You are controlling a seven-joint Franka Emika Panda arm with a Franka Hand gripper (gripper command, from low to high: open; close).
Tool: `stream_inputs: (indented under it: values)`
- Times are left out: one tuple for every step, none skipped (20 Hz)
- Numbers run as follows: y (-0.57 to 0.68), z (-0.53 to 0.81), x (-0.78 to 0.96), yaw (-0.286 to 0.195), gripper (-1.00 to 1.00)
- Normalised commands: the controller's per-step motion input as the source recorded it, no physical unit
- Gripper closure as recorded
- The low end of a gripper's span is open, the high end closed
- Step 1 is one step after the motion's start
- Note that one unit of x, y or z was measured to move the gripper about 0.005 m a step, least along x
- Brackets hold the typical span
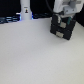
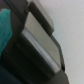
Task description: Open the kcup holder, insert the kcup into the holder, and close the kcup holder
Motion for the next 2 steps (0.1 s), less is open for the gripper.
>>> stream_inputs:
  values:
    - [0.03,0.12,0.07,-0.020,-1.00]
    - [0.00,0.02,0.02,-0.003,-1.00]
